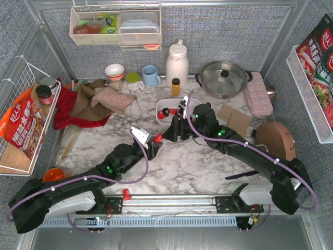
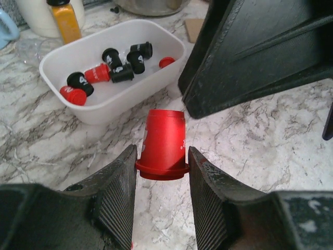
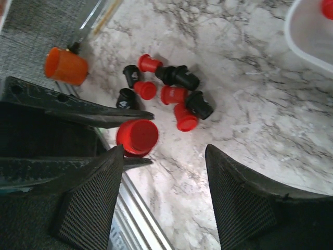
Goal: Mix the coffee capsules in the storage basket
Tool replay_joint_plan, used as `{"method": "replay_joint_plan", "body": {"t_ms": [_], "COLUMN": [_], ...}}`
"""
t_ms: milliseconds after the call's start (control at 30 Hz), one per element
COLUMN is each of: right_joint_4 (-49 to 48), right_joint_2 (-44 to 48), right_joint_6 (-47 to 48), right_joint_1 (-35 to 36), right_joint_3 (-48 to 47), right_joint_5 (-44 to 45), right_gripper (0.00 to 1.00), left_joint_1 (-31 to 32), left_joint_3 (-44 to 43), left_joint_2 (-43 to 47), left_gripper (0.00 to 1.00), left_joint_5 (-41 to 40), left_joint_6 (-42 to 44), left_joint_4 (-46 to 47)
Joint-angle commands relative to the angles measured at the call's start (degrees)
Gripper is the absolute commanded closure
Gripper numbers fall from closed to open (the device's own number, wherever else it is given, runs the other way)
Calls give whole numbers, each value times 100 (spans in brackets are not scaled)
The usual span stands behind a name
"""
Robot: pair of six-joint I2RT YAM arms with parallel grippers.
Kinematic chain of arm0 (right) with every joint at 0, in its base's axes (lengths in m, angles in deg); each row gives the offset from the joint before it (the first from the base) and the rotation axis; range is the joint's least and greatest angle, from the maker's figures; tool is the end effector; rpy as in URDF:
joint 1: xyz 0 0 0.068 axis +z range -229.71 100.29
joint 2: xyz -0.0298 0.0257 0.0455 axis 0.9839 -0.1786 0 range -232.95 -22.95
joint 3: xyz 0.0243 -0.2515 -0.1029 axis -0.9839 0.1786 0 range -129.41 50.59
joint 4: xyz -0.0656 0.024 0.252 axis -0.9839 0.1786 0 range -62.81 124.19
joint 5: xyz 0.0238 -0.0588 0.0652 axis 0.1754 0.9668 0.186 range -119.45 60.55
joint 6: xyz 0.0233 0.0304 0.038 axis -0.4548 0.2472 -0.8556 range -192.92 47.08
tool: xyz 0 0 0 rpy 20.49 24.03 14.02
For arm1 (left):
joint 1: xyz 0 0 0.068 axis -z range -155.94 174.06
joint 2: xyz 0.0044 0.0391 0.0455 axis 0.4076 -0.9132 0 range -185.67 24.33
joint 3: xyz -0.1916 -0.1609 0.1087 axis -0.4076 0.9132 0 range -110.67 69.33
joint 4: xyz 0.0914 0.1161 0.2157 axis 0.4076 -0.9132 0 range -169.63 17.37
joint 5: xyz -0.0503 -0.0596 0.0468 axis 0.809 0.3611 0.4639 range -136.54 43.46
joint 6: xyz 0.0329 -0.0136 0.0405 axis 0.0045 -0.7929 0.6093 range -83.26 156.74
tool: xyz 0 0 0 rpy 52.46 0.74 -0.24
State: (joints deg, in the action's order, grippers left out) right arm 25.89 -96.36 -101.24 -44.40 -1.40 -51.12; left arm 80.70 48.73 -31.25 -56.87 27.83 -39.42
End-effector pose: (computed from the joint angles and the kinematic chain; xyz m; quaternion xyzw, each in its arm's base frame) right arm 0.2333 0.1814 0.2960 -0.1566 0.7971 0.4275 0.3967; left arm 0.1234 -0.1760 0.2366 0.2321 0.6792 -0.3210 0.6179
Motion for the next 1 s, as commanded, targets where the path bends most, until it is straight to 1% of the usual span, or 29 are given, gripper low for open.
{"method": "replay_joint_plan", "body": {"t_ms": [0,200,367,500,633,700,800,833,867,900,933,967], "right_joint_4": [-662,-807,-922,-990,-1029,-1022,-985,-959,-945,-940,-930,-923], "right_joint_2": [-88,-176,-282,-355,-389,-393,-409,-411,-411,-405,-405,-396], "right_joint_6": [-397,-514,-627,-689,-736,-737,-726,-721,-714,-703,-683,-650], "right_joint_1": [85,149,183,201,208,208,212,213,209,201,203,200], "right_joint_3": [11,45,56,57,70,75,79,81,87,96,105,114], "right_joint_5": [-294,-370,-460,-510,-540,-539,-494,-465,-410,-356,-306,-238], "right_gripper": [32,33,37,45,57,64,72,73,74,75,75,76], "left_joint_1": [11,29,31,39,40,38,40,40,40,40,35,39], "left_joint_3": [-69,-74,-85,-94,-100,-110,-132,-137,-137,-137,-133,-122], "left_joint_2": [-149,-191,-242,-300,-319,-322,-310,-294,-285,-266,-234,-195], "left_gripper": [62,62,62,62,59,53,37,27,20,5,1,1], "left_joint_5": [244,289,305,314,272,195,-30,-114,-202,-272,-320,-359], "left_joint_6": [275,275,275,269,239,196,92,67,38,16,1,-36], "left_joint_4": [645,839,919,942,912,860,739,696,647,598,561,518]}}
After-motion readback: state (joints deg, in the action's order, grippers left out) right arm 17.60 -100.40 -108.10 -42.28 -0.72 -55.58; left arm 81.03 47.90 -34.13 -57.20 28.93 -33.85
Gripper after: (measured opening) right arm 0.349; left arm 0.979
